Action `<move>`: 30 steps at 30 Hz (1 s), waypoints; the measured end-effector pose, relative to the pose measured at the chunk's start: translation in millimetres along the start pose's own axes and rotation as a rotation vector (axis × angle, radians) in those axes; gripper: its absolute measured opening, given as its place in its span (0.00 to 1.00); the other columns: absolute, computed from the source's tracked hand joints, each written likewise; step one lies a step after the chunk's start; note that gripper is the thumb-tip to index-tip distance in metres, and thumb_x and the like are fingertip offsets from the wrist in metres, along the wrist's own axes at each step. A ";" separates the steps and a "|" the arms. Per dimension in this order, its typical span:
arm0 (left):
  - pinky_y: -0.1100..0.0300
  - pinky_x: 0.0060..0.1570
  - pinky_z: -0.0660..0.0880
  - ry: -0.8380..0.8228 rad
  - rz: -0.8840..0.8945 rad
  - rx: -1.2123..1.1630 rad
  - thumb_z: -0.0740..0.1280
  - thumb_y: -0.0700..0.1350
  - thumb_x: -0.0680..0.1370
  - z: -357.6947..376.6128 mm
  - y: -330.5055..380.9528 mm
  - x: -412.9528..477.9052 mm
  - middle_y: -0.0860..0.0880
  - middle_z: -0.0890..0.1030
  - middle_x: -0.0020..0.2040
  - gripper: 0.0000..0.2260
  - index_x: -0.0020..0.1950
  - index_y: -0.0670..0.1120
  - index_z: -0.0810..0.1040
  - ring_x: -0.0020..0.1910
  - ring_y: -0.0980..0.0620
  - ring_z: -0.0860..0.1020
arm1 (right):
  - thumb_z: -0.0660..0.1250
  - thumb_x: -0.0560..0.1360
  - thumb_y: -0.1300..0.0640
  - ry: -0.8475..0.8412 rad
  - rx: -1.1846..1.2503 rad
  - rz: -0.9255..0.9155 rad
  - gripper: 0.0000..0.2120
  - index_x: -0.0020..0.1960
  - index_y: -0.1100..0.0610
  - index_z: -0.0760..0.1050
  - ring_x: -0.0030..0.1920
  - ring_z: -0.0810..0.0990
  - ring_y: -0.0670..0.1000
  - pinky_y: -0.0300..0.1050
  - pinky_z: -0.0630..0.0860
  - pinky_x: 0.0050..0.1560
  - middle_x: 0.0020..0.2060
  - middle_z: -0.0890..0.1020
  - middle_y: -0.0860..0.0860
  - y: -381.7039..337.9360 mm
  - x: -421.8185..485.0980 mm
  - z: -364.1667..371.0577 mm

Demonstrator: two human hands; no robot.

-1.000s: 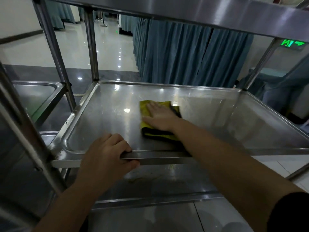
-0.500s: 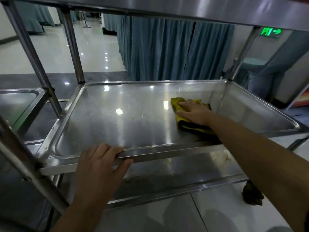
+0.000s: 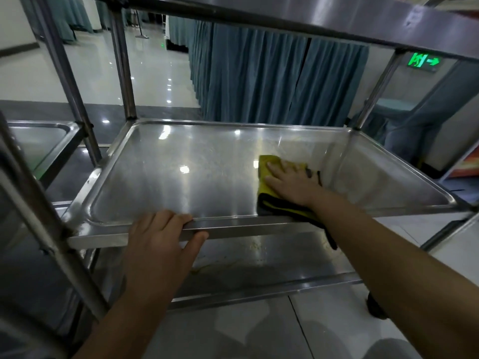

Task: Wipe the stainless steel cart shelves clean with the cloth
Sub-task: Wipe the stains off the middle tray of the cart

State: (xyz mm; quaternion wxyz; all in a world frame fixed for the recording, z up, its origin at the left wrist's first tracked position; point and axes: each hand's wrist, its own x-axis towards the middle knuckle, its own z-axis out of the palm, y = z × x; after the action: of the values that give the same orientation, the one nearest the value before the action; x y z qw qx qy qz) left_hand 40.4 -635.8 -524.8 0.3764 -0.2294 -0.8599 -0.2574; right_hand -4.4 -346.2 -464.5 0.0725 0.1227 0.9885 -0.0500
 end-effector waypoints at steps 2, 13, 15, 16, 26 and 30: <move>0.52 0.46 0.66 -0.013 0.000 0.015 0.65 0.56 0.72 -0.6 -0.3 -0.7 0.47 0.78 0.39 0.16 0.45 0.44 0.82 0.41 0.46 0.73 | 0.43 0.79 0.36 -0.014 -0.012 -0.150 0.27 0.76 0.37 0.41 0.77 0.40 0.59 0.67 0.40 0.71 0.78 0.41 0.48 -52.4 -5.3 3.8; 0.55 0.51 0.66 0.006 -0.137 -0.078 0.81 0.49 0.61 2.1 2.5 -6.0 0.44 0.82 0.43 0.31 0.57 0.36 0.75 0.46 0.49 0.72 | 0.48 0.81 0.39 -0.076 -0.062 -0.507 0.26 0.76 0.37 0.42 0.77 0.39 0.52 0.56 0.37 0.74 0.78 0.42 0.45 -75.7 -30.8 10.8; 0.56 0.52 0.66 -0.004 -0.142 -0.087 0.76 0.53 0.63 2.6 2.7 -5.9 0.45 0.82 0.44 0.29 0.57 0.38 0.76 0.47 0.50 0.71 | 0.49 0.81 0.41 -0.057 -0.051 -0.410 0.26 0.76 0.39 0.43 0.77 0.40 0.53 0.54 0.38 0.75 0.78 0.43 0.46 -37.9 -24.7 1.8; 0.56 0.52 0.66 -0.010 -0.143 -0.091 0.74 0.53 0.64 2.8 2.1 -6.1 0.45 0.82 0.44 0.27 0.56 0.39 0.77 0.47 0.50 0.71 | 0.47 0.82 0.42 -0.055 -0.070 -0.362 0.25 0.77 0.41 0.45 0.77 0.41 0.54 0.53 0.40 0.75 0.78 0.43 0.47 -17.0 -22.5 -3.7; 0.56 0.52 0.67 0.060 -0.007 -0.102 0.65 0.51 0.72 4.0 -1.0 -11.1 0.46 0.81 0.44 0.17 0.57 0.43 0.72 0.46 0.48 0.74 | 0.43 0.85 0.51 -0.076 -0.454 -0.075 0.23 0.78 0.53 0.48 0.77 0.41 0.57 0.49 0.43 0.74 0.77 0.40 0.53 130.7 -46.8 -16.7; 0.57 0.52 0.67 0.057 -0.031 -0.088 0.65 0.51 0.72 6.0 -2.4 -10.9 0.46 0.81 0.45 0.17 0.56 0.43 0.73 0.46 0.46 0.76 | 0.39 0.84 0.49 -0.029 -0.482 -0.259 0.28 0.67 0.61 0.71 0.66 0.67 0.74 0.74 0.69 0.58 0.70 0.66 0.66 96.3 -59.0 -5.0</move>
State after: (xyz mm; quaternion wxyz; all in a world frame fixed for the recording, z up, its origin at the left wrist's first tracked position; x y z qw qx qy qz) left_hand 42.4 -636.2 -537.2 0.3863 -0.2251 -0.8402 -0.3069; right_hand 75.7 -266.6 -458.2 0.1069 -0.0264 0.9782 0.1760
